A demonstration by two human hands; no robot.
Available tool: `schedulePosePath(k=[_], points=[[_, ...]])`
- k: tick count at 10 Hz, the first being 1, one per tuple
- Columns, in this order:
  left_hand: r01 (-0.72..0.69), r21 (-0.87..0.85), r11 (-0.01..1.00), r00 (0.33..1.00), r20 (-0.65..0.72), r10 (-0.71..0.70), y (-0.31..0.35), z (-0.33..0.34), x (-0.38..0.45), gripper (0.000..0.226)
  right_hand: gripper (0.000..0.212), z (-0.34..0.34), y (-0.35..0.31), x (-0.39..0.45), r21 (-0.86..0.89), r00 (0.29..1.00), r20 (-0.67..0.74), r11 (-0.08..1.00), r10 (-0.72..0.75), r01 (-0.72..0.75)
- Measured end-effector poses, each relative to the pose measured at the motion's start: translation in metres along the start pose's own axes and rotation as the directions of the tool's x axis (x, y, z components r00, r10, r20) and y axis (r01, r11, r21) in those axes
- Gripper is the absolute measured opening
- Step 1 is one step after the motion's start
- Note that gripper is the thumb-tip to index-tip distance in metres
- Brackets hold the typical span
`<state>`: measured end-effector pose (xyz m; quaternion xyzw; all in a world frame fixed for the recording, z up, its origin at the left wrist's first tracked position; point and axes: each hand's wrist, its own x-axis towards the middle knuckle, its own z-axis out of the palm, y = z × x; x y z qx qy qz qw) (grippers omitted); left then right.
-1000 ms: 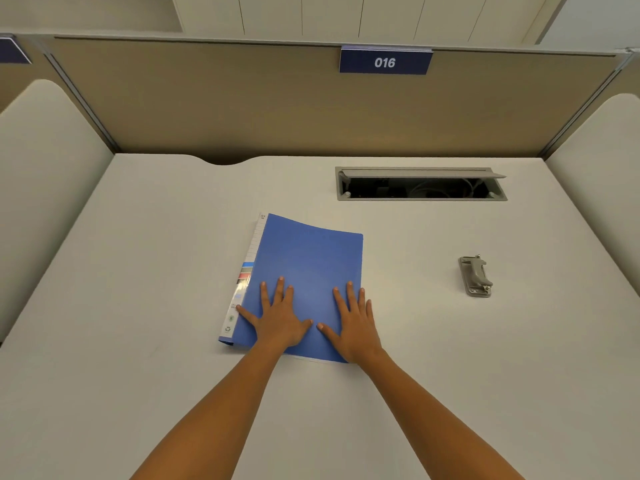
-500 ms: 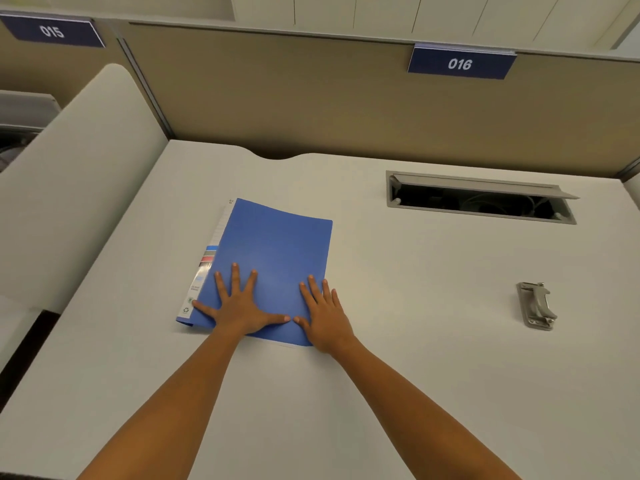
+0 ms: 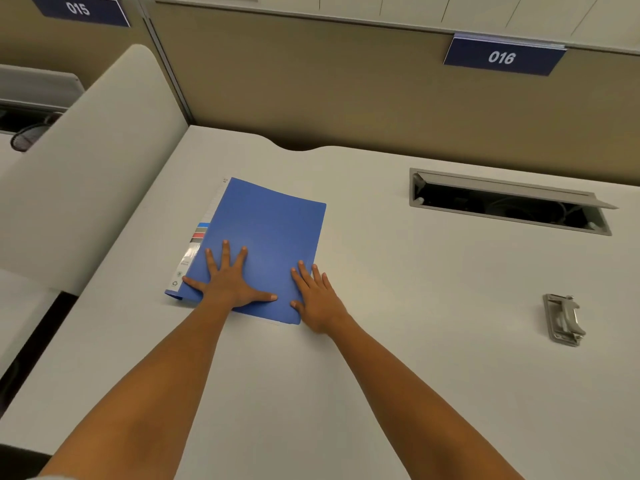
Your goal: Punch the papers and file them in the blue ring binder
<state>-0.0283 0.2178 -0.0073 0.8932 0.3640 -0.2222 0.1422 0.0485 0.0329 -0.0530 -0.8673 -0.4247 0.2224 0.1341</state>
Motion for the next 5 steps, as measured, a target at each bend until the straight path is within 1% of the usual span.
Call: schedulePosePath(k=[2,3,4,5], points=[[-0.012,-0.007,1.0,1.0,-0.004,0.012,0.005,0.002,-0.004,0.129,0.069,-0.005,0.005,-0.004,0.011,1.0,0.012,1.0,-0.001,0.001],[-0.089,0.011,0.996,0.996,-0.02,0.089,0.008,0.009,-0.007,0.117,0.071,-0.005,0.01,-0.02,0.068,0.999,-0.05,0.998,0.017,-0.013],[-0.228,0.089,0.97,0.97,-0.065,0.234,0.018,0.018,-0.016,0.106,0.071,0.0,0.021,-0.037,0.124,0.992,-0.127,0.992,0.025,-0.01],[-0.449,0.029,0.893,0.878,-0.17,0.447,0.045,0.025,-0.024,0.096,0.07,-0.008,0.043,-0.06,0.221,0.944,-0.272,0.967,0.187,-0.128]])
